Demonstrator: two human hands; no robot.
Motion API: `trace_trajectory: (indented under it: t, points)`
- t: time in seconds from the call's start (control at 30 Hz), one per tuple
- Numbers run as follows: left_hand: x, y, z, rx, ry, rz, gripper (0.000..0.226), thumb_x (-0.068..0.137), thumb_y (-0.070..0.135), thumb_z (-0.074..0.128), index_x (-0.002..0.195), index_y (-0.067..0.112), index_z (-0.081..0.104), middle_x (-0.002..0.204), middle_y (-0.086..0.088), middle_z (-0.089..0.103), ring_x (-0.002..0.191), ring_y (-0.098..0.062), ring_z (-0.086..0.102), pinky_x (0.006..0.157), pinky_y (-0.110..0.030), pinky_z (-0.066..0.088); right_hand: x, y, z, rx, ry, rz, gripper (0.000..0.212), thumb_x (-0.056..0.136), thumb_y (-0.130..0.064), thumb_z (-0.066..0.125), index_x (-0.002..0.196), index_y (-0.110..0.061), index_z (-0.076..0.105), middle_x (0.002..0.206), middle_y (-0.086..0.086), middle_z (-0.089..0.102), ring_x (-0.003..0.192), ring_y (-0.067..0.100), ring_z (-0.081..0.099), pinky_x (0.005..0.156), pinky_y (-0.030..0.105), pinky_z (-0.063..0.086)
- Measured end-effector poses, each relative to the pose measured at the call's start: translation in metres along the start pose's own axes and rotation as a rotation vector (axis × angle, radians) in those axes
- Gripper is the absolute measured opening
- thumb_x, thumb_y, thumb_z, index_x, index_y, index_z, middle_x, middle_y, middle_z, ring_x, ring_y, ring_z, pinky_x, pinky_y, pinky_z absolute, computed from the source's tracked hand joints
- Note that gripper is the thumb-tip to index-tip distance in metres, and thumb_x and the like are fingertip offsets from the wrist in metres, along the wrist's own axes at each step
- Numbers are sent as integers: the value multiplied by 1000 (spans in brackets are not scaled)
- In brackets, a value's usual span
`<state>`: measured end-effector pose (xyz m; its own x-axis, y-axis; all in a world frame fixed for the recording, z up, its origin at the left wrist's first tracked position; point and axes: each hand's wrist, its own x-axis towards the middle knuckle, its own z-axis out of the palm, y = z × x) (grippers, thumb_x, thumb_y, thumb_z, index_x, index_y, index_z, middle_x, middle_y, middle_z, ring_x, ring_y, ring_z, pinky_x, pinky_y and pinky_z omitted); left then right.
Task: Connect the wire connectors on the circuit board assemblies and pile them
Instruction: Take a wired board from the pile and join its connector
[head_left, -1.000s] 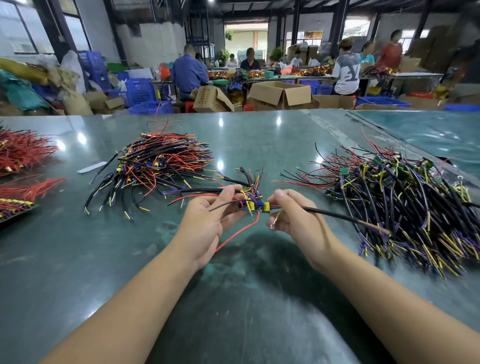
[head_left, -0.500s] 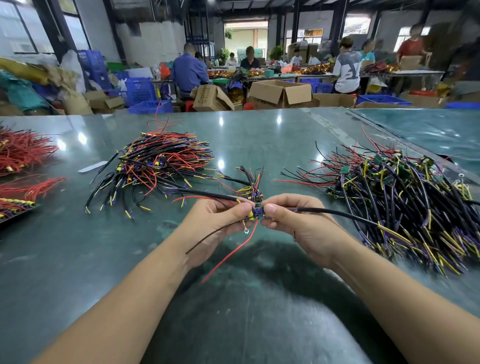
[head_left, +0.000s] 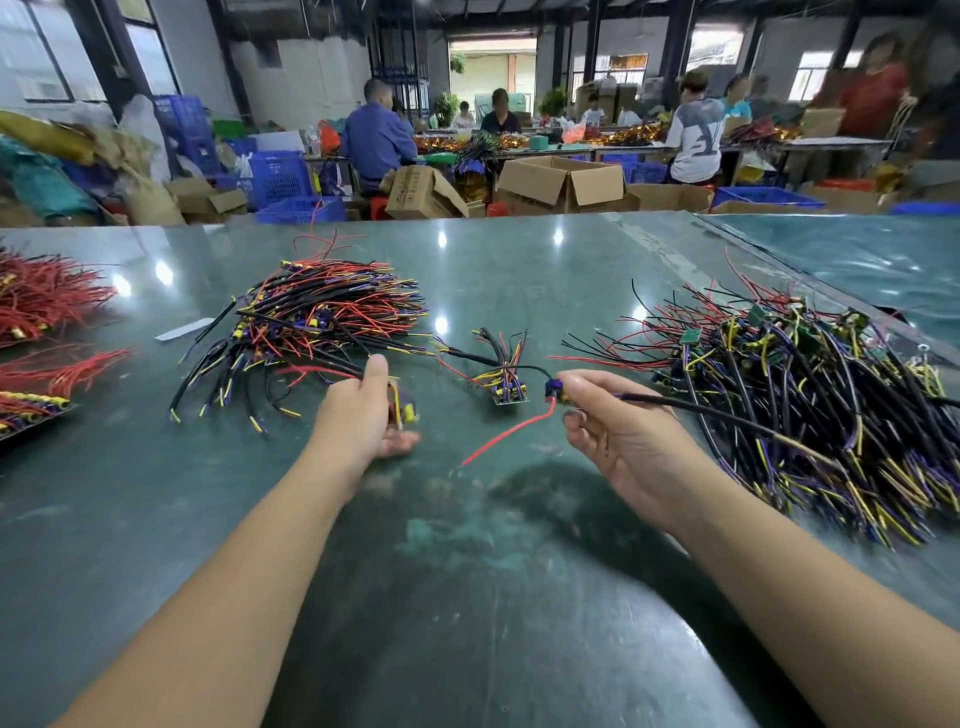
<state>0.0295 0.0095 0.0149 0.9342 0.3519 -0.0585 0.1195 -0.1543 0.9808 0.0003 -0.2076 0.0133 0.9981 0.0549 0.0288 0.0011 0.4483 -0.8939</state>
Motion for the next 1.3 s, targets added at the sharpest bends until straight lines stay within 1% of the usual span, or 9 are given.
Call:
trace_trajectory:
  t: [0.1, 0.2, 0.33, 0.4, 0.53, 0.63, 0.77, 1.07, 1.3]
  points:
    - [9, -10, -14, 832, 195, 212, 67, 96, 55, 23, 83, 10, 70, 89, -21, 68, 91, -38, 62, 76, -36, 45, -1, 6, 5, -144, 53, -43, 7, 85, -2, 64, 79, -5, 63, 58, -2, 60, 47, 7, 52, 50, 15, 47]
    - [14, -14, -21, 952, 260, 233, 63, 94, 57, 28, 90, 11, 70, 102, -24, 65, 100, -40, 57, 81, -38, 41, -3, 8, 9, -241, 75, -62, 13, 87, -2, 63, 75, -5, 60, 57, -1, 60, 47, 9, 54, 51, 18, 47]
    - [3, -12, -16, 790, 491, 606, 30, 87, 28, 61, 104, 4, 58, 108, -21, 56, 105, -38, 45, 93, -40, 29, -6, 10, 11, -211, 136, -81, 18, 87, -2, 62, 71, -6, 56, 61, 4, 62, 46, 10, 56, 51, 20, 49]
    - [-10, -4, -9, 606, 299, 780, 12, 82, 15, 65, 93, 14, 62, 92, -9, 61, 92, -27, 51, 85, -34, 38, -6, 9, 12, -174, 145, -91, 18, 88, -3, 62, 71, -5, 56, 64, 7, 62, 48, 10, 57, 54, 22, 50]
    - [-46, -4, 23, 310, -339, 601, 10, 80, 39, 69, 82, 30, 63, 70, 5, 62, 61, 2, 49, 59, -13, 39, -10, 13, 16, -203, 80, -100, 17, 87, -2, 62, 71, -5, 58, 61, 7, 63, 50, 11, 59, 54, 21, 52]
    - [-50, -10, 35, 482, -291, 691, 38, 80, 59, 50, 68, 26, 61, 54, 9, 52, 52, -2, 44, 52, -18, 34, -12, 17, 20, -283, 40, -140, 17, 86, -2, 64, 69, -6, 61, 58, 8, 62, 53, 13, 58, 57, 22, 53]
    - [-47, -7, 27, 504, -323, 705, 52, 91, 51, 31, 54, 21, 52, 53, 7, 51, 59, -5, 49, 62, -27, 38, -13, 17, 19, -314, -9, -177, 12, 85, -5, 65, 73, -6, 66, 61, 3, 66, 58, 14, 65, 60, 22, 54]
    - [-43, -6, 20, 445, -454, 607, 58, 102, 41, 29, 50, 18, 40, 44, 8, 34, 45, -7, 32, 48, -19, 26, -14, 21, 15, -333, -124, -145, 6, 84, -10, 68, 78, -9, 69, 68, 3, 69, 63, 12, 67, 64, 20, 52]
    - [-40, 0, 16, 29, -613, 396, 55, 96, 39, 36, 45, 21, 44, 44, 11, 25, 41, -7, 20, 43, -17, 19, -14, 11, 15, -69, -233, -27, 24, 69, -17, 67, 89, -5, 70, 78, 7, 71, 65, 13, 68, 67, 19, 53]
